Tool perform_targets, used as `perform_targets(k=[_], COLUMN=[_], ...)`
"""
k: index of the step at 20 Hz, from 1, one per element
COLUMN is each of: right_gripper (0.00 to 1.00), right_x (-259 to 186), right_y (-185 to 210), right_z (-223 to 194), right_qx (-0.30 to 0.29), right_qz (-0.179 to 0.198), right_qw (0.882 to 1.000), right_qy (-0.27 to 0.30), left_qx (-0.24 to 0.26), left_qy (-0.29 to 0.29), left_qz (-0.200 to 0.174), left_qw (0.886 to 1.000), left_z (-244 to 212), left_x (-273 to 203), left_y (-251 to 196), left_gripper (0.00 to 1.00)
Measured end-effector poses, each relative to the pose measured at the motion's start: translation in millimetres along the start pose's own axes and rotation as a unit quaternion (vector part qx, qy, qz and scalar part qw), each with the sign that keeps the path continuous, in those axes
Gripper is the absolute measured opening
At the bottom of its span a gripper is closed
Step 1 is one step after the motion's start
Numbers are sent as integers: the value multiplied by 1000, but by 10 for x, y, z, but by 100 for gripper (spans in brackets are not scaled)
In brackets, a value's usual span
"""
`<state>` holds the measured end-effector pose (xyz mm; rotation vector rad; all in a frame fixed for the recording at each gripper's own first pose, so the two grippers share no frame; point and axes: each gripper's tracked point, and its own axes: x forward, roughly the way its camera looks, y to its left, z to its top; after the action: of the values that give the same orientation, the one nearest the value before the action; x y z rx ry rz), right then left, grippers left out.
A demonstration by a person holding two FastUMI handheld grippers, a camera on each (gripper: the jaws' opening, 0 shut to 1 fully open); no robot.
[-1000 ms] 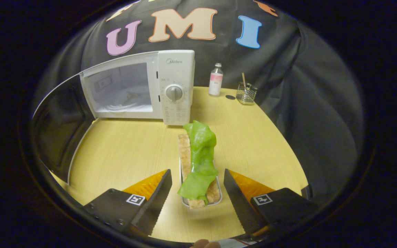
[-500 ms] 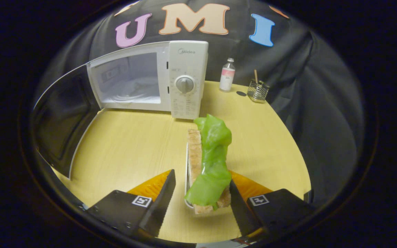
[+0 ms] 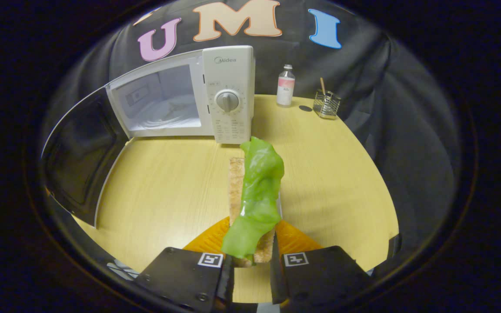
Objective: Open the microwave oven with the left hand, put the food in, and close the microwave oven.
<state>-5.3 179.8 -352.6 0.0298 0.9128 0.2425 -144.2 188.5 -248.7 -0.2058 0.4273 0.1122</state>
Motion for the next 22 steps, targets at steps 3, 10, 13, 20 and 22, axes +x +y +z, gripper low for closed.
perform_targets(k=[3,10,13,20,22], right_gripper=[36,36,31,36,36], right_x=[-114,-332,-376,-347,-250], right_y=[-69,-15,177,1006,1300], right_z=[129,663,809,975,983], right_qx=[-6,22,48,85,113], right_qz=[-9,11,37,113,131], right_qw=[1000,997,995,988,983], right_qy=[-22,-67,-75,-61,-57], left_qx=[-7,-4,11,16,-2], left_qy=[-38,-103,-120,-142,-137], left_qz=[15,19,18,20,3], left_qw=[999,994,993,990,991], left_z=[320,954,1133,1299,1260], left_x=[-72,-253,-292,-420,-465], left_y=[29,-85,-109,-168,-223], left_gripper=[96,96,96,94,94])
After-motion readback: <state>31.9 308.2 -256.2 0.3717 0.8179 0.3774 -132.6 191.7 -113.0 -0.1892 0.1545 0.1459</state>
